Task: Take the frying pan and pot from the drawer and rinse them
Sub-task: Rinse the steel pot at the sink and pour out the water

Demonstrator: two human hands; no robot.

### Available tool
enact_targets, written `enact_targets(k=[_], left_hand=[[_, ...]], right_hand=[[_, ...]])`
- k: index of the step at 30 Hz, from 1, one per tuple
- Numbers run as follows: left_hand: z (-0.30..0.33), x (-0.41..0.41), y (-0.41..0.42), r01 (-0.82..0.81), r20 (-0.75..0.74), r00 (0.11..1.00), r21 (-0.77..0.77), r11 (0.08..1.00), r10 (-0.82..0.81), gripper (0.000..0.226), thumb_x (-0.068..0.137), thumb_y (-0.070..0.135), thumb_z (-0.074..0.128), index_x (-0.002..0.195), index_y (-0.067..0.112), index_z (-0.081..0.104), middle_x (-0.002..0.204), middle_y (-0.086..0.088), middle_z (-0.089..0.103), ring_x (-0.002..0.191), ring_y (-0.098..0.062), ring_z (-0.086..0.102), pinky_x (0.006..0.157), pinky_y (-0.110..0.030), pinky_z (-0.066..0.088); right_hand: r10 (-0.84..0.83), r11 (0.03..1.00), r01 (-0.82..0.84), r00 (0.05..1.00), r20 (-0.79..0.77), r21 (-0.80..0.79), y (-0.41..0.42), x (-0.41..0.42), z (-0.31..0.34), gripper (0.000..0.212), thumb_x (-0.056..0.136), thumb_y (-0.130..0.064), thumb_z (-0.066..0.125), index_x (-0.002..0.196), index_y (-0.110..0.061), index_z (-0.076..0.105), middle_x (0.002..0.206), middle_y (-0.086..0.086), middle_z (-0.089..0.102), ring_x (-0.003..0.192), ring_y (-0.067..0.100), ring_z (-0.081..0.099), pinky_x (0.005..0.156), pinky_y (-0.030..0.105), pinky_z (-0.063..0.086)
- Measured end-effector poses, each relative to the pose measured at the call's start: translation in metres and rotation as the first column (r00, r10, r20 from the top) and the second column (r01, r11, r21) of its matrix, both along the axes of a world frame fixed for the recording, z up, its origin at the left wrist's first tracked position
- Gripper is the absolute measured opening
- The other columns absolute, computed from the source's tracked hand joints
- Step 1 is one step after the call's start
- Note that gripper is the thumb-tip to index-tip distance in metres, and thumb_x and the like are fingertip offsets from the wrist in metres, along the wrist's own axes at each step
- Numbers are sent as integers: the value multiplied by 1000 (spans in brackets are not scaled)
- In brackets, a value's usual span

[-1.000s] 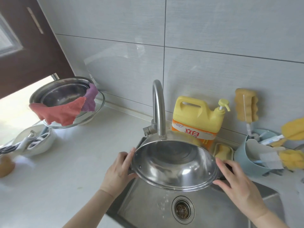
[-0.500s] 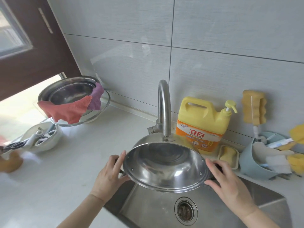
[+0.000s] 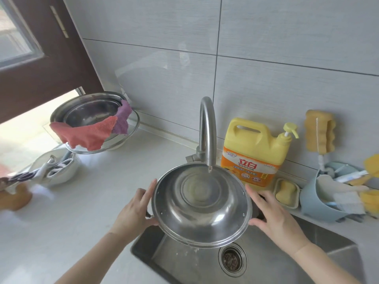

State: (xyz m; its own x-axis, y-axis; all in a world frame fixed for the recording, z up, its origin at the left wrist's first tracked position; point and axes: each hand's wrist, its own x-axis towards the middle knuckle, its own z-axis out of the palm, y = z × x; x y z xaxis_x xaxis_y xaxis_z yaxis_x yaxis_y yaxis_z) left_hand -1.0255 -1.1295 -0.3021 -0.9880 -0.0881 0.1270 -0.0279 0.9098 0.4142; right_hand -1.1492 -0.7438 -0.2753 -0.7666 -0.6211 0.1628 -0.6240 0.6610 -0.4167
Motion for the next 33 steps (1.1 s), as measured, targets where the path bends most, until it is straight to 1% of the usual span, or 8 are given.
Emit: enact_targets(k=[3,9,11,14,18,22,27,33], left_hand=[[9,-27,22,42,229,972,22,999,-46,132,66,49,84,135,64,-27,109,3,38,89,-22,57,77,-33,46],[25,-73,41,168,562,791,181,969,-242,141,57,42,92,147,53,-15,142,-3,42,126,-27,48,109,-44,37],[32,-81,41,186,652,693,253,949,-309,140,58,35,94,149,52,-12,142,4,48,121,-24,57,105,-39,43],[46,-92,39,182,758,544,311,933,-359,129,61,28,92,147,58,1,91,5,60,80,-18,72,74,-27,55],[77,-97,35,157,806,459,339,928,-372,121,62,23,92,149,54,13,91,-6,58,84,-23,71,76,-34,60],[119,-89,32,200,773,568,205,958,-284,124,62,19,93,151,51,13,93,1,47,76,-16,61,77,-33,59],[131,-61,24,290,523,831,-118,950,-189,131,62,30,92,139,68,-8,100,9,36,76,-8,49,77,-33,46],[64,-30,4,106,242,961,133,985,-136,130,64,35,91,133,75,-11,103,7,36,80,-8,53,82,-31,48]], right_hand=[[-63,997,55,981,185,52,25,-7,0,121,73,-31,84,139,-67,-11,113,-17,36,102,0,44,82,19,36],[-75,997,66,835,545,37,61,-22,10,117,63,-22,91,140,-65,13,143,-20,42,132,3,39,99,12,33],[-60,997,75,746,663,5,67,-20,14,112,64,-11,89,131,-70,21,140,-12,52,128,18,51,88,14,49],[-42,998,62,590,806,6,74,-14,13,103,64,-12,88,125,-76,34,136,16,54,123,29,55,92,35,53],[-52,997,79,451,891,18,73,3,-5,103,68,-11,85,142,-57,31,111,9,69,94,31,68,76,40,56],[-8,976,197,449,893,-91,48,36,-32,106,71,5,79,139,-56,25,117,-6,67,96,26,70,76,41,59],[-98,873,406,687,720,-269,15,57,-54,119,61,-5,90,137,-67,24,126,-5,59,109,16,63,92,25,50],[-90,977,157,920,382,-148,17,10,13,114,64,-25,89,149,-45,17,120,-25,45,117,6,45,93,2,26]])
